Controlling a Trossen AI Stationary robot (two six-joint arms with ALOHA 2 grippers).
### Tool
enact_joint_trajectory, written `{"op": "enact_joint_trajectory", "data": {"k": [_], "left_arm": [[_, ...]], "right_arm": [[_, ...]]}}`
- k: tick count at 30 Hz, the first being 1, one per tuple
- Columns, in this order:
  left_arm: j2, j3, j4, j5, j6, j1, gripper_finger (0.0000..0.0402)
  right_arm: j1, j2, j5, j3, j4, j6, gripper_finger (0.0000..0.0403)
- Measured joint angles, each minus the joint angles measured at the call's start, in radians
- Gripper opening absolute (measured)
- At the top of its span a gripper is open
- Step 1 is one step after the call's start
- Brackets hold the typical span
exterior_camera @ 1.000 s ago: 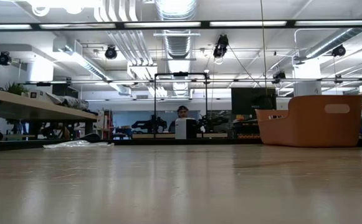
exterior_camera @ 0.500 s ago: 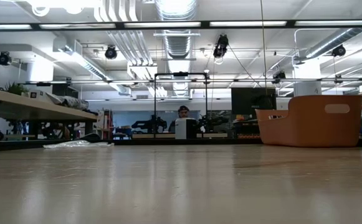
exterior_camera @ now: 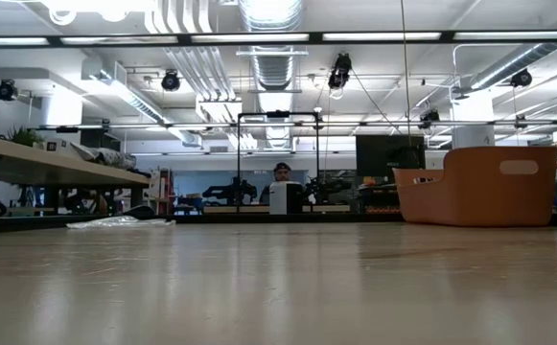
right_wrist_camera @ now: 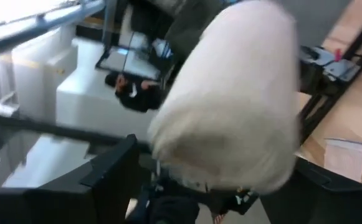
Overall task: Roll bandage
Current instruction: Roll the center brown bandage, then open the transparent zip bag
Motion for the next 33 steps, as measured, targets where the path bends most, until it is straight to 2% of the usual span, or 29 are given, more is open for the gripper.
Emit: {"op": "enact_joint_trajectory", "data": {"k": [4,9,12,14,17,21,27,33], "left_arm": [[-0.021,0.0,0.012,0.103,-0.379,0.023,0.0083],[-0.032,0.0,0.041,0.269,-0.877,0.089,0.0083],[-0.028,0.0,0.112,0.343,-1.219,0.124,0.0083],[-0.027,0.002,0.17,0.353,-1.43,0.137,0.0083],[-0.025,0.001,0.257,0.378,-1.641,0.148,0.0085],[-0.026,0.001,0.409,0.385,-1.803,0.147,0.0087],[-0.025,0.002,0.449,0.357,-1.826,0.147,0.0088],[0.003,0.002,0.465,0.332,-1.777,0.146,0.0089]], "right_arm": [[0.001,-0.013,-0.038,0.001,-0.003,-0.151,0.0298],[0.003,-0.026,-0.024,0.001,-0.014,-0.463,0.0307],[0.018,-0.034,0.055,0.001,-0.01,-0.721,0.0309],[0.036,-0.033,0.126,0.001,-0.009,-0.92,0.0309],[0.075,-0.009,0.265,0.001,0.041,-1.184,0.0309],[0.094,0.035,0.395,0.0,0.238,-1.346,0.0309],[0.093,0.108,0.394,0.0,0.574,-1.286,0.0309],[0.091,0.151,0.39,-0.001,0.646,-1.246,0.0309]]}}
